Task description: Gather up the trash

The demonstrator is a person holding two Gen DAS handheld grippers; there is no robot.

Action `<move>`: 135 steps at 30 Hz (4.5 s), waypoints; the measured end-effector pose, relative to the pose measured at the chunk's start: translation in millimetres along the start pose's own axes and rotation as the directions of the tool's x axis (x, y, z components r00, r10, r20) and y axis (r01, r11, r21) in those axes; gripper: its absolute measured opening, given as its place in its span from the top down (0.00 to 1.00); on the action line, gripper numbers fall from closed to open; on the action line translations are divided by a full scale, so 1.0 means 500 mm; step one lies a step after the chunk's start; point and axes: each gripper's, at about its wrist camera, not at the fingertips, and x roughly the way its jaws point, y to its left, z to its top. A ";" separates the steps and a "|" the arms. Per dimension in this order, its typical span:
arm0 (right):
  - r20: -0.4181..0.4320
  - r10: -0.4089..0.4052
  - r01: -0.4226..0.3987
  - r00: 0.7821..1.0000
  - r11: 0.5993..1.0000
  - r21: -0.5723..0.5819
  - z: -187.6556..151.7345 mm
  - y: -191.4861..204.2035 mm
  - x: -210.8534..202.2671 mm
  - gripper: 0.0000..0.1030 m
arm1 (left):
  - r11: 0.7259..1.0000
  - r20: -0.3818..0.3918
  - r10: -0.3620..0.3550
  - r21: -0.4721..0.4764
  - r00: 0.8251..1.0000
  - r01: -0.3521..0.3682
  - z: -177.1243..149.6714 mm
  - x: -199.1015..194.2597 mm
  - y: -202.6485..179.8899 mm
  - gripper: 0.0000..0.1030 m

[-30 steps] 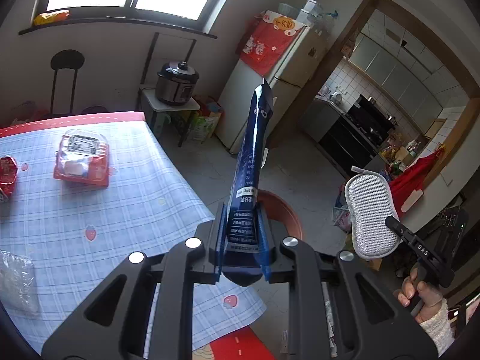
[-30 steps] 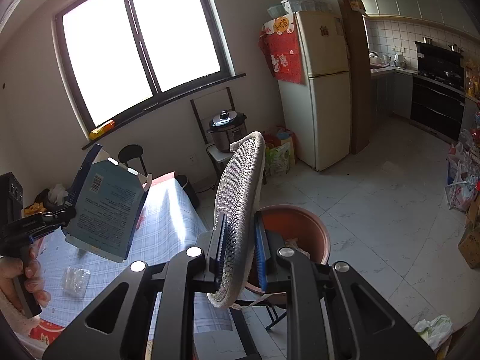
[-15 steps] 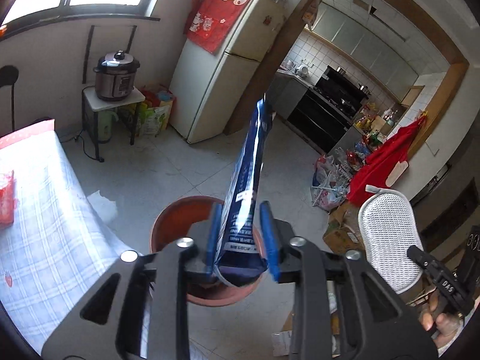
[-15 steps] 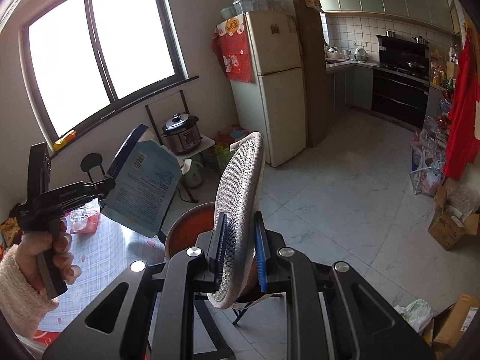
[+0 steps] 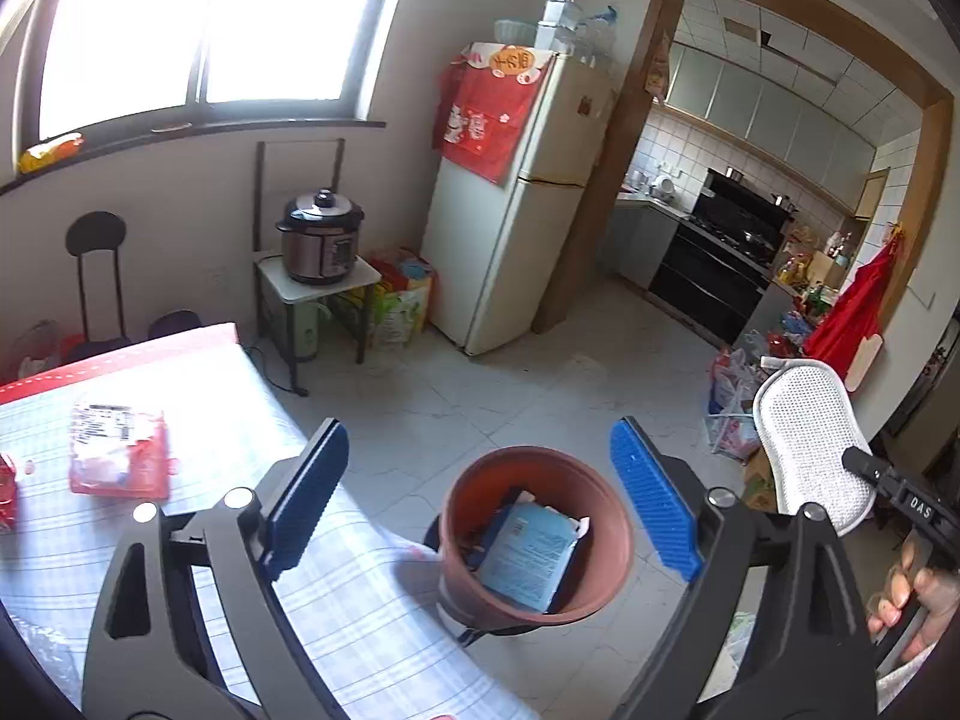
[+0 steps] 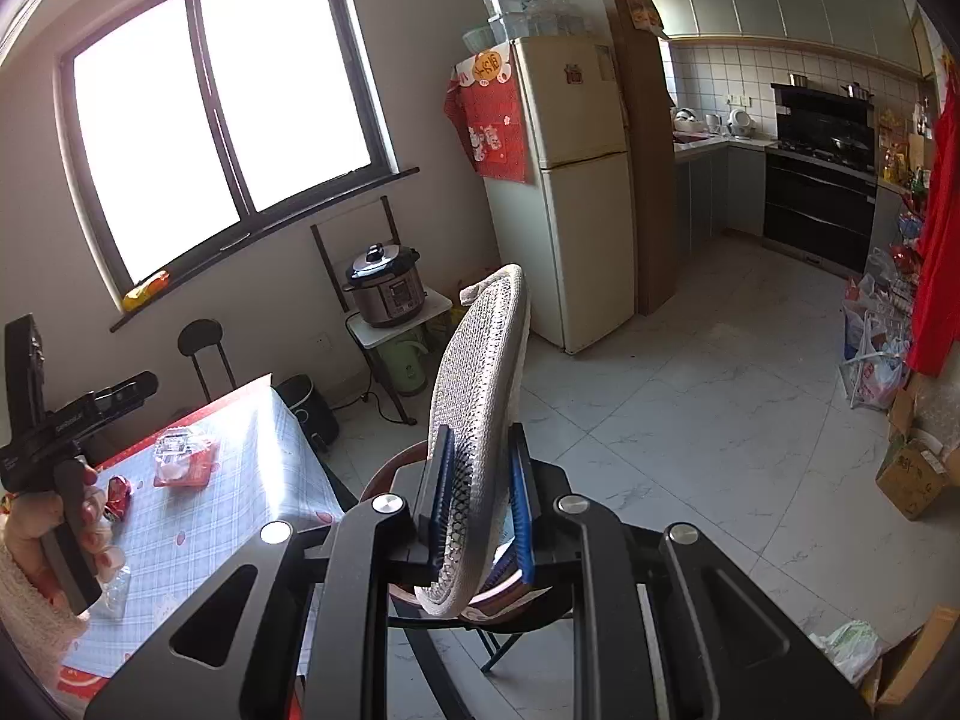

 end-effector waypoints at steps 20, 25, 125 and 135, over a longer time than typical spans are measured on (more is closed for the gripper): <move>-0.085 0.083 -0.088 0.993 0.994 -0.062 0.090 0.134 0.218 0.76 | 0.848 -0.009 0.479 -0.252 0.878 -0.466 -0.123 -0.362 0.341 0.06; -0.063 0.126 -0.130 0.990 0.989 -0.066 0.104 0.172 0.211 0.46 | 0.804 0.013 0.541 -0.301 0.841 -0.513 -0.164 -0.444 0.379 0.05; -0.283 0.088 -0.296 0.955 0.316 -0.901 -0.340 1.193 0.627 0.05 | 0.740 -0.348 0.261 -0.527 0.901 -0.418 -0.328 -0.146 1.062 0.51; -0.161 -0.051 -0.144 0.986 0.250 -0.958 -0.405 1.235 0.702 0.06 | 0.746 -0.298 0.201 -0.571 0.933 -0.343 -0.325 -0.151 1.077 0.37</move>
